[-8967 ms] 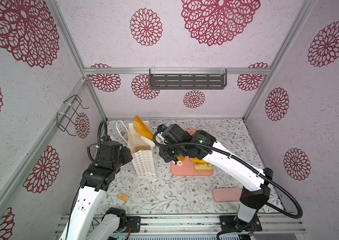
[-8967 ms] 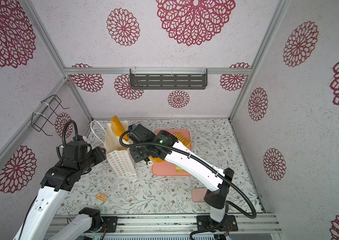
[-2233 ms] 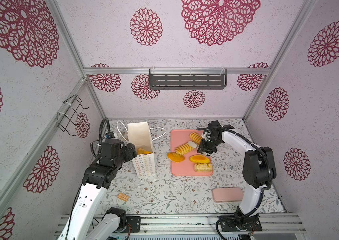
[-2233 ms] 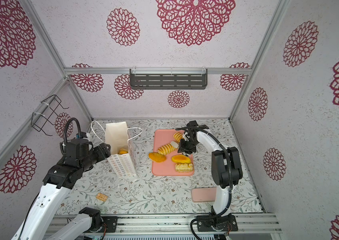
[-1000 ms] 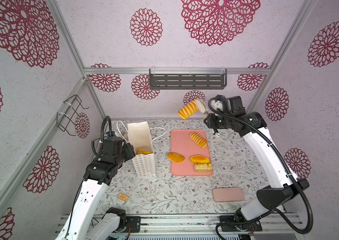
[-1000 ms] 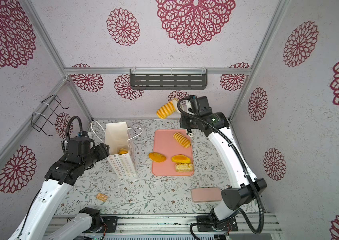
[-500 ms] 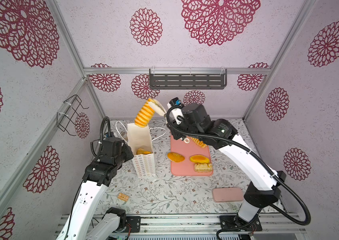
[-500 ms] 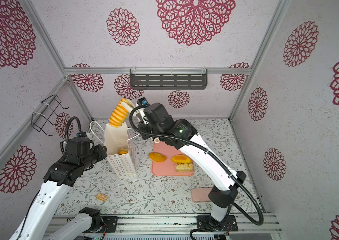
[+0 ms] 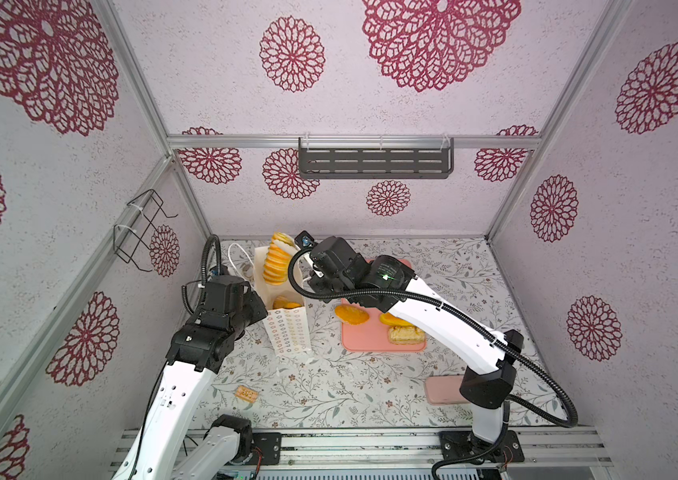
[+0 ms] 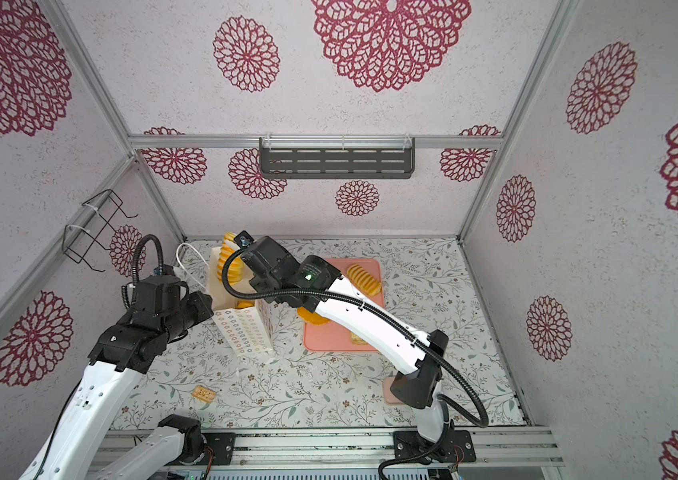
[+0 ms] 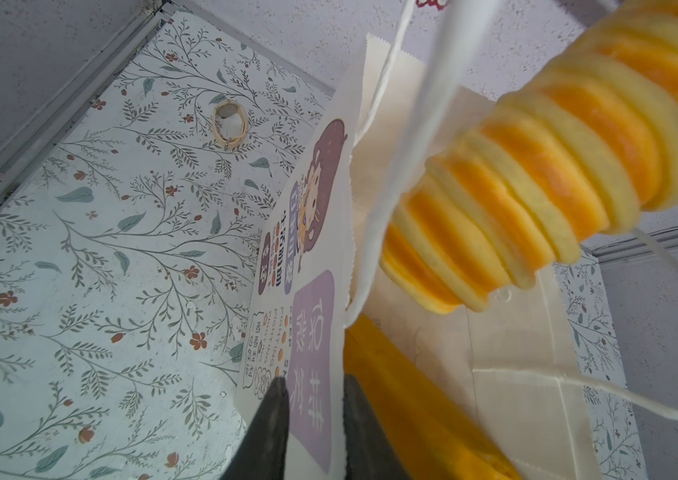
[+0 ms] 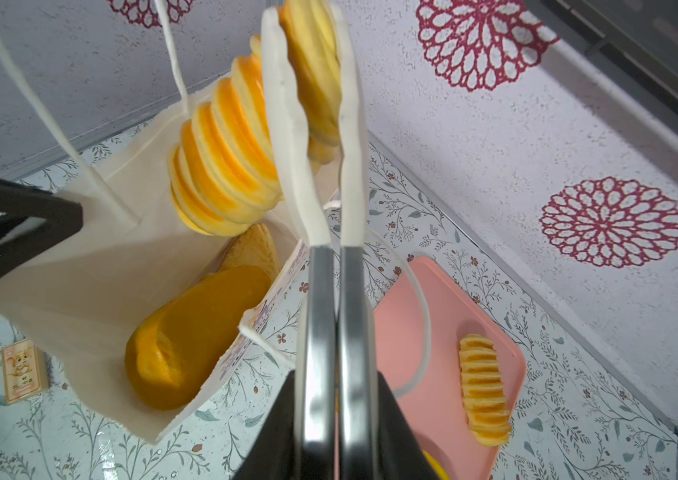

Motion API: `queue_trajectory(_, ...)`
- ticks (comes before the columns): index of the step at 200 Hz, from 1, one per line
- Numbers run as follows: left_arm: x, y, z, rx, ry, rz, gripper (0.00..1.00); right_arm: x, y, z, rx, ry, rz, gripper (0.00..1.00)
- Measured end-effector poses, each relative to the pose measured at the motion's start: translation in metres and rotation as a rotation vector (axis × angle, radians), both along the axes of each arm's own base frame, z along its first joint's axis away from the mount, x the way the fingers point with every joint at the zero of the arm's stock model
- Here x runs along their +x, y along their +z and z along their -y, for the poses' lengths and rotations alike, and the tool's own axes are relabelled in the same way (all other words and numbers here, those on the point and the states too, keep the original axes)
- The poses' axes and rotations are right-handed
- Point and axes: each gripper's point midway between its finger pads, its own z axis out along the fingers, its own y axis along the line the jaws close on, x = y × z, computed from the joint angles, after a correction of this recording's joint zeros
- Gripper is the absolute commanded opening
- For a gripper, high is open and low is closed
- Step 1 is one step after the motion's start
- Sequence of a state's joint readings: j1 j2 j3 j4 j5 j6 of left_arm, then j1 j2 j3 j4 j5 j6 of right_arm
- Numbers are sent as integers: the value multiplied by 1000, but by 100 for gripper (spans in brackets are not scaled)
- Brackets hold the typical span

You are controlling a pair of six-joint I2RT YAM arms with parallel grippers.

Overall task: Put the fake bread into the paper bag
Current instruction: 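Lower the striped roll into the bag held by the left gripper, then open the right tongs and move them back over the pink tray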

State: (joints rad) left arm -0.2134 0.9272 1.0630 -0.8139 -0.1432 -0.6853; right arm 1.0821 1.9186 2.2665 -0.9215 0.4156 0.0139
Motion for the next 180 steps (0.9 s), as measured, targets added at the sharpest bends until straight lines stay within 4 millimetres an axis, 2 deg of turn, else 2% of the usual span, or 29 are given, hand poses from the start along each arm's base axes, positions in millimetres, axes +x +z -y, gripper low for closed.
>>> queue_trajectory(91,2,0,1,-3,-3,3,25,-7,-5,-2,-7,23,-27,42)
queue_trajectory(112,2,0,1,-2,-3,1,25,-7,-5,-3,-4,26,-29,45)
queue_trajectory(180,4,-2,2,-1,-3,-6,25,-3,-4,1,6,14,-36,44)
